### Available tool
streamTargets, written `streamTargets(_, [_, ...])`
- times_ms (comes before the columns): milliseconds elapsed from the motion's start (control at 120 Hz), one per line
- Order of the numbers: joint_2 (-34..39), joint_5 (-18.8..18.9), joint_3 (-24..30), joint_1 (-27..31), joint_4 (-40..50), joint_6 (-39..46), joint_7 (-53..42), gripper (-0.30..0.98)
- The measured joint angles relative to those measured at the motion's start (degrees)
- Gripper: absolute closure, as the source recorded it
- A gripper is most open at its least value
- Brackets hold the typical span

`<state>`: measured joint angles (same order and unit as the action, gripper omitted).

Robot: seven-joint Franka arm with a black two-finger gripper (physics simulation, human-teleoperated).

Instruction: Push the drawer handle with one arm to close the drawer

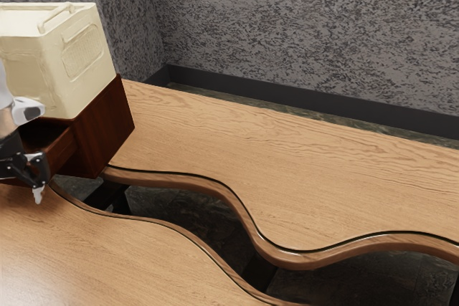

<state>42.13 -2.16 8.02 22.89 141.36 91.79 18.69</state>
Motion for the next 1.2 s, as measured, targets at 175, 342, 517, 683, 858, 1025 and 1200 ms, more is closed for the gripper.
streamTargets(175, [2.2,-0.1,-2.0,9.5,11.6,10.8,-0.4,0.29])
streamTargets(342, [1.4,-0.1,-2.6,21.1,14.5,17.9,-4.8,0.47])
streamTargets(517, [-2.4,0.0,-3.8,25.7,14.1,22.8,-10.1,0.62])
streamTargets(683, [-8.9,2.2,-4.5,29.3,11.2,26.0,-15.1,0.72])
streamTargets(858, [-12.2,5.3,-5.0,32.8,9.2,29.1,-23.0,0.76])
streamTargets(1025, [-12.4,6.7,-5.8,34.1,8.9,34.0,-32.1,0.78])
streamTargets(1200, [-16.2,7.1,-6.2,35.6,6.0,37.9,-40.6,0.78])
